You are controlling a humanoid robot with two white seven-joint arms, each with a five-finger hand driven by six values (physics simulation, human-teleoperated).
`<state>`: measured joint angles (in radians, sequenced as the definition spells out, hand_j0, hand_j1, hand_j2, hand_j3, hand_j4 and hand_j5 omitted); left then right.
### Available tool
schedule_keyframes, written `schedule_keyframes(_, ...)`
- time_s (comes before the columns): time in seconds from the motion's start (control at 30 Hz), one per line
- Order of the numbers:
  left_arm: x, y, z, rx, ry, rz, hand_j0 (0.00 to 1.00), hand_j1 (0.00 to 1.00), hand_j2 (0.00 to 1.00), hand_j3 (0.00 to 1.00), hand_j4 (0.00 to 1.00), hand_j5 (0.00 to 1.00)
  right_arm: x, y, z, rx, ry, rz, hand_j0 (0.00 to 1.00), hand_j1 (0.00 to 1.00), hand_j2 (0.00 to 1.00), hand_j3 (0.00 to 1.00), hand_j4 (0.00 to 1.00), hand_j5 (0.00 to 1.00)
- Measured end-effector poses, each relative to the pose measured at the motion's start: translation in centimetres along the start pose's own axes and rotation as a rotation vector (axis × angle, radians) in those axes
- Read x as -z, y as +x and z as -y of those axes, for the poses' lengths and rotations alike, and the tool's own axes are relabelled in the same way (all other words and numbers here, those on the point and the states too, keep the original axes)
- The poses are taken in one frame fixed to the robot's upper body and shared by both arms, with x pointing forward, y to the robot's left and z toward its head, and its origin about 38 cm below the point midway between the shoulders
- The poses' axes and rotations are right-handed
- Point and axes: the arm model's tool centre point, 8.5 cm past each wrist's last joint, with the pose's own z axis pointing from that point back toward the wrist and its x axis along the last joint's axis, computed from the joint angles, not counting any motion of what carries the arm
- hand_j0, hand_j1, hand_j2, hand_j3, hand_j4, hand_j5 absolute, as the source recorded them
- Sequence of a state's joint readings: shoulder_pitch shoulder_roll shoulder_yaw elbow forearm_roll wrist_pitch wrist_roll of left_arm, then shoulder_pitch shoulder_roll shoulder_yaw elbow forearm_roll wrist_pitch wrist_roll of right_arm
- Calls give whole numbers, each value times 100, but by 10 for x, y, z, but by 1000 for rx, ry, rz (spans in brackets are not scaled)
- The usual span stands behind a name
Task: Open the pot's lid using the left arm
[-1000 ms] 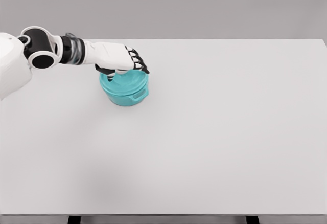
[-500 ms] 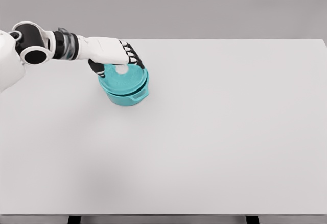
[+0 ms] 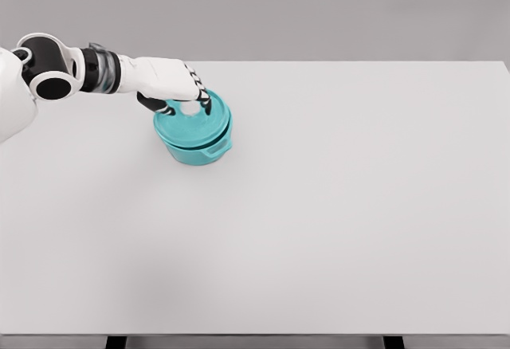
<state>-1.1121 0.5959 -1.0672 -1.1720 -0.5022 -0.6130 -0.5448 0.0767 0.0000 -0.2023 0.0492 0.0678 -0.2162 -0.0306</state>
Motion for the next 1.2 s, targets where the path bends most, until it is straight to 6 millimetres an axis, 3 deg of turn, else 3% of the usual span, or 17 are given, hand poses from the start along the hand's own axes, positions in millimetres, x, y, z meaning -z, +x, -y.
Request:
schedule_keyframes(0.33, -1, 0, -2, -2, 7, 1, 56, 56, 56, 56, 56, 56, 0, 0, 0, 0, 0, 0, 100, 100, 100, 100, 100, 100)
schedule_keyframes(0.57, -25, -15, 5, -47, 23, -35, 55, 55, 55, 55, 55, 55, 0, 0, 0, 0, 0, 0, 100, 100, 100, 100, 100, 100)
schedule_keyframes(0.83, -78, -42, 34, -92, -13, -143, 53, 53, 53, 53, 53, 53, 0, 0, 0, 0, 0, 0, 100, 100, 100, 100, 100, 100)
schedule_keyframes(1.1, -107, -58, 61, -133, -68, -218, 54, 54, 54, 54, 54, 54, 0, 0, 0, 0, 0, 0, 100, 100, 100, 100, 100, 100)
schedule_keyframes(1.2, -108, -60, 78, -164, -96, -228, 55, 55, 55, 55, 55, 55, 0, 0, 0, 0, 0, 0, 100, 100, 100, 100, 100, 100)
